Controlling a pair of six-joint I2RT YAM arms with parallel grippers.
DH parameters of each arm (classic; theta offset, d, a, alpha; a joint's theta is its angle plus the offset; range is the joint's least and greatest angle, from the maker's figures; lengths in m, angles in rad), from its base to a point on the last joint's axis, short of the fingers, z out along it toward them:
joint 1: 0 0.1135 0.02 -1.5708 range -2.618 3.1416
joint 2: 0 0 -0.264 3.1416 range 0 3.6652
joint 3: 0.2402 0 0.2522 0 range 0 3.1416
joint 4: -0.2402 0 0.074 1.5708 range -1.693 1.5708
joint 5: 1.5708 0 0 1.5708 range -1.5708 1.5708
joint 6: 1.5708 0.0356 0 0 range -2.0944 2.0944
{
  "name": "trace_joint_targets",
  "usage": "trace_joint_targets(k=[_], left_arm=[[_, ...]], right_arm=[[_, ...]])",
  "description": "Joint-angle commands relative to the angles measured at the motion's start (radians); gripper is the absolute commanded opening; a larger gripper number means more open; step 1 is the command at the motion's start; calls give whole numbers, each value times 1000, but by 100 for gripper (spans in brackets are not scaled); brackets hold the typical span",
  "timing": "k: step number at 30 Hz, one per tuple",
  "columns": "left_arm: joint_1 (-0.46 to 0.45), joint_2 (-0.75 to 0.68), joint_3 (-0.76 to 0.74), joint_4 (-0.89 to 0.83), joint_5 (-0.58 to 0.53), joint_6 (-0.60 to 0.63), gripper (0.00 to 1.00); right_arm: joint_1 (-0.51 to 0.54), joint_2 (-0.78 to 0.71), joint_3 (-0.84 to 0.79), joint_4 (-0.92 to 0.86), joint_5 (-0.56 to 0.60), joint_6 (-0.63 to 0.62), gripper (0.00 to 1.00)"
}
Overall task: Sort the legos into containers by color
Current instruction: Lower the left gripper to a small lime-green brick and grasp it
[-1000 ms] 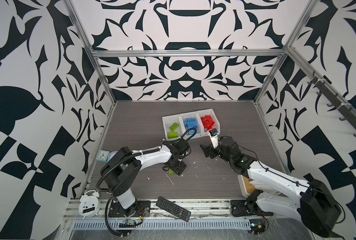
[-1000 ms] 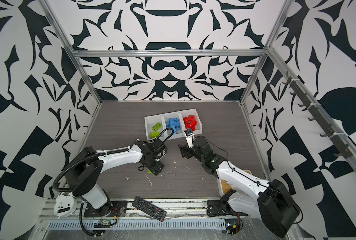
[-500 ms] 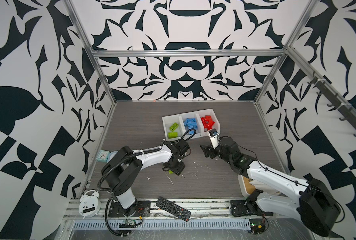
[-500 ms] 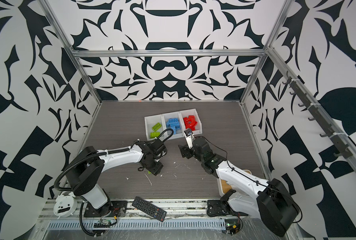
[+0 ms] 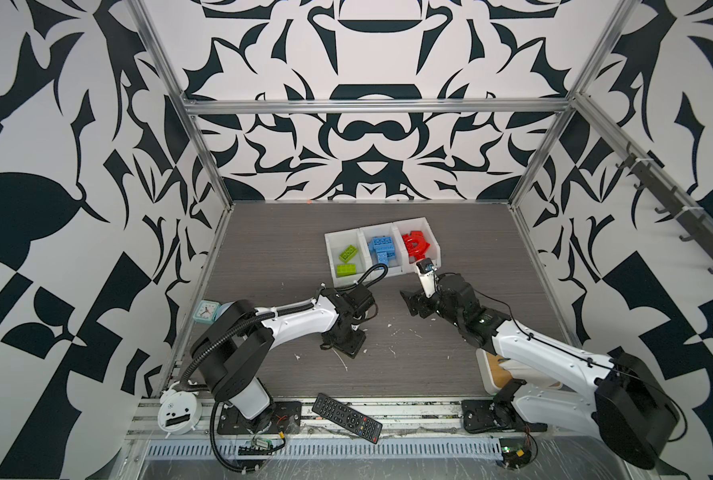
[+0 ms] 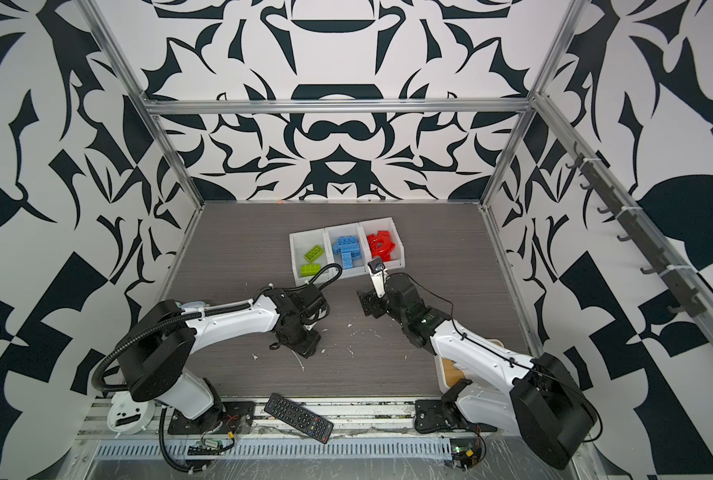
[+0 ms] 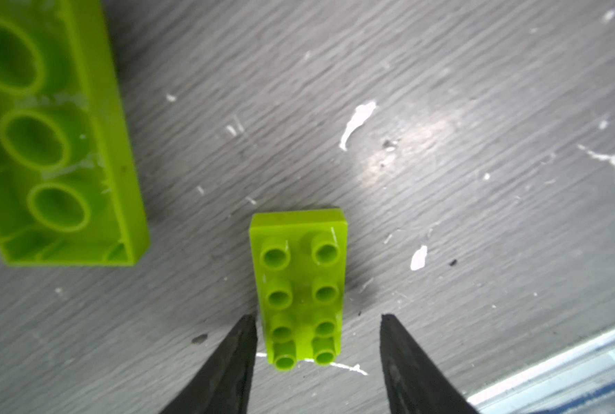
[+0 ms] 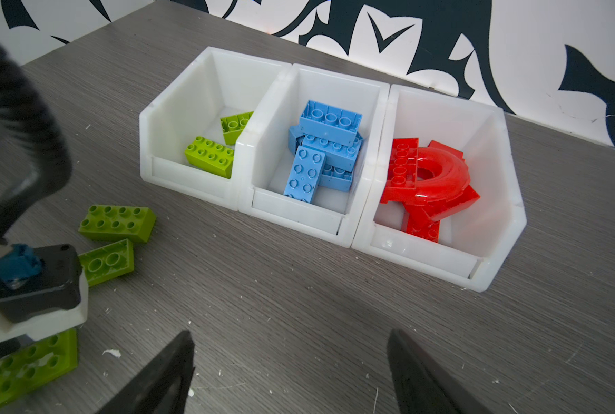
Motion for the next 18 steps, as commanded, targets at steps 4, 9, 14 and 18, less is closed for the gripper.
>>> trace_joint_targets(k=[4,9,14,18], left_arm=[[-4,33,18,-32,-29,-15,52],[-4,46,22,-10,-29,-12,46],[-4,29,24,7,-24,-12,43],[-4,-3,20,22,-47,-10,37]], right_arm=[[-3,-8,21,25,9,-3,87],[-3,-12,19,25,12,-5,87],[-3,-4,20,27,14,-5,87],[-3,-4,23,24,2,-4,87]])
